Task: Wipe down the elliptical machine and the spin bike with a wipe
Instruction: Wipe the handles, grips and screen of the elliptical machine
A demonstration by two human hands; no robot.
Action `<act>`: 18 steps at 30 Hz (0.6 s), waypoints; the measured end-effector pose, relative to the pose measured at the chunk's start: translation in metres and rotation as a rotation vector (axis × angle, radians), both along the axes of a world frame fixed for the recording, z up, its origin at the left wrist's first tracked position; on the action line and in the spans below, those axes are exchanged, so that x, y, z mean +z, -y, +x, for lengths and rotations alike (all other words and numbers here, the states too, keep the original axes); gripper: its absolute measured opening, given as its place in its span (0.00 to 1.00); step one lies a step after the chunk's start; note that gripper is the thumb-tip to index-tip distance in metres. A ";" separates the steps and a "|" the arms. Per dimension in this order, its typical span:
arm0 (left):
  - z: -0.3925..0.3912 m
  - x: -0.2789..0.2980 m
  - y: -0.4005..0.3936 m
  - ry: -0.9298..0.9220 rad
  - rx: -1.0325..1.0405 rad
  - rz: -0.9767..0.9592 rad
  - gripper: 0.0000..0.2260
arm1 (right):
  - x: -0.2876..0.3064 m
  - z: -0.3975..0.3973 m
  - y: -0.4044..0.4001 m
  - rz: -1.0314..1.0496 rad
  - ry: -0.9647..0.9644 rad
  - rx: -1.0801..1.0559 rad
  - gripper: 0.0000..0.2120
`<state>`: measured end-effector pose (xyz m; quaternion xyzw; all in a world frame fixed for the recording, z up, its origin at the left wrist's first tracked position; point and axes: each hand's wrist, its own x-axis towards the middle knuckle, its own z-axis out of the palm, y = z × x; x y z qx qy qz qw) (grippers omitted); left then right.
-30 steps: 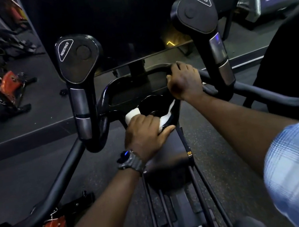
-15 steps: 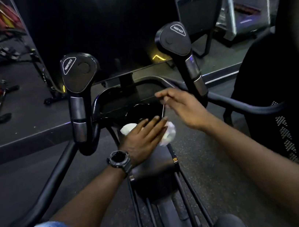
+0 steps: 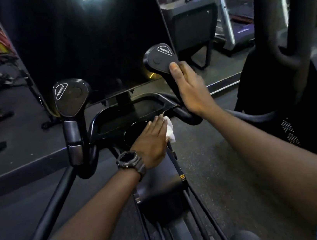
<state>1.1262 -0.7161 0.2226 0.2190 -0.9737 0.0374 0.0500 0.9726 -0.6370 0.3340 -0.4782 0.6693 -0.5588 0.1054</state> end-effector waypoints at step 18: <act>-0.053 0.011 0.058 -0.070 0.290 0.171 0.31 | -0.017 -0.013 0.015 -0.122 -0.159 -0.071 0.14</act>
